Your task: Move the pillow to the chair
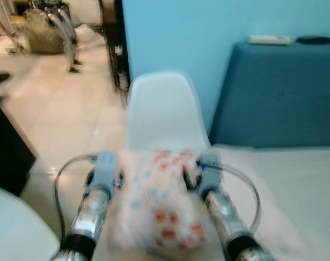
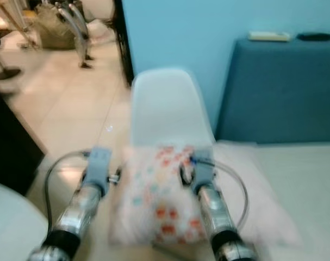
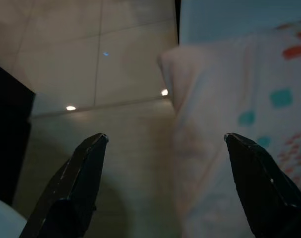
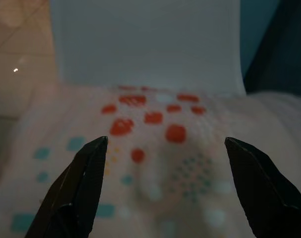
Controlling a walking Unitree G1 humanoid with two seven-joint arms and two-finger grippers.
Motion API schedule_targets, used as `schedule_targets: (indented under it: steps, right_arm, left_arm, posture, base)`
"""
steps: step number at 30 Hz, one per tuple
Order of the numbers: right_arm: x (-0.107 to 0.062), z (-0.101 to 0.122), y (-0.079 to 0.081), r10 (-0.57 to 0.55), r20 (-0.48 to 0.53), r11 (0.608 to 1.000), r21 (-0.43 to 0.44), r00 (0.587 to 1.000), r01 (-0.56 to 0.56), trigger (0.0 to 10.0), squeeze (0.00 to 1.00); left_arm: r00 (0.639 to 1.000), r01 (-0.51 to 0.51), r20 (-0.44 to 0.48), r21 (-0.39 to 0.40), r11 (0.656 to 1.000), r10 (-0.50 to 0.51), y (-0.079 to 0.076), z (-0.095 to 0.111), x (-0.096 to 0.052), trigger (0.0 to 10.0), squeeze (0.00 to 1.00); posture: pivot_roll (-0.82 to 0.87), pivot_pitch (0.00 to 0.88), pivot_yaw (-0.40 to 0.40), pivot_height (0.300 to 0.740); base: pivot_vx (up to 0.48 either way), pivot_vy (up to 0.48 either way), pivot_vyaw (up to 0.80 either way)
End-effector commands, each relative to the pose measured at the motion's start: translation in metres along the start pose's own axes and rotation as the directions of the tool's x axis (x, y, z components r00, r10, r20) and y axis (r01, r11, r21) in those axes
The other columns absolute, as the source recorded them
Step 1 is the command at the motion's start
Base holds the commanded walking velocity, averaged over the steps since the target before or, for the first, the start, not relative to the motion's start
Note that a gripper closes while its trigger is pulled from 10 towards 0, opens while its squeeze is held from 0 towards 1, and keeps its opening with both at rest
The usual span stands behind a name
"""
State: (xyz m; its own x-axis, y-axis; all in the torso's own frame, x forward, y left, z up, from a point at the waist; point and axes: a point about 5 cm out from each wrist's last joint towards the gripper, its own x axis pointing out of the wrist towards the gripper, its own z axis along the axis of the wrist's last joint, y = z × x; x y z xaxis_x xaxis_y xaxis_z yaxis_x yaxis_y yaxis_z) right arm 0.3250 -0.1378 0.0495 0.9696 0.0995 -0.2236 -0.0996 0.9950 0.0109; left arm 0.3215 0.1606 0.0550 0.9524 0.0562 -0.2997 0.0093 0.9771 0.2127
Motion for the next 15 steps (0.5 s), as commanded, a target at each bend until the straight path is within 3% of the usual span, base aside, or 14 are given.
schedule_targets:
  steps: [1,5,15]
  right_arm:
    - [-0.0014,-0.0041,0.0038,0.005,-0.014,1.000,0.011,1.000,-0.005,10.0,0.00]
    - [-0.0021,-0.0053,0.0028,-0.001,-0.017,1.000,0.014,1.000,0.001,10.0,0.00]
    - [-0.0021,-0.0052,0.0020,-0.008,-0.019,1.000,0.021,1.000,0.008,10.0,0.00]
  left_arm:
    - [0.999,0.009,-0.043,0.031,0.999,-0.008,0.0005,-0.0097,-0.0023,10.0,0.00]
    - [0.999,0.013,-0.045,0.038,0.999,-0.011,-0.0006,-0.0101,-0.0022,10.0,0.00]
    - [0.999,0.012,-0.038,0.053,0.999,-0.010,-0.0017,-0.0087,0.0003,10.0,0.00]
  posture:
    - [0.00,0.066,-0.014,0.712]
    - [0.00,0.065,-0.012,0.712]
    - [0.00,0.061,-0.009,0.712]
  base:
    - [0.000,-0.480,0.00]
    - [0.000,-0.480,0.00]
    - [0.000,0.000,0.00]
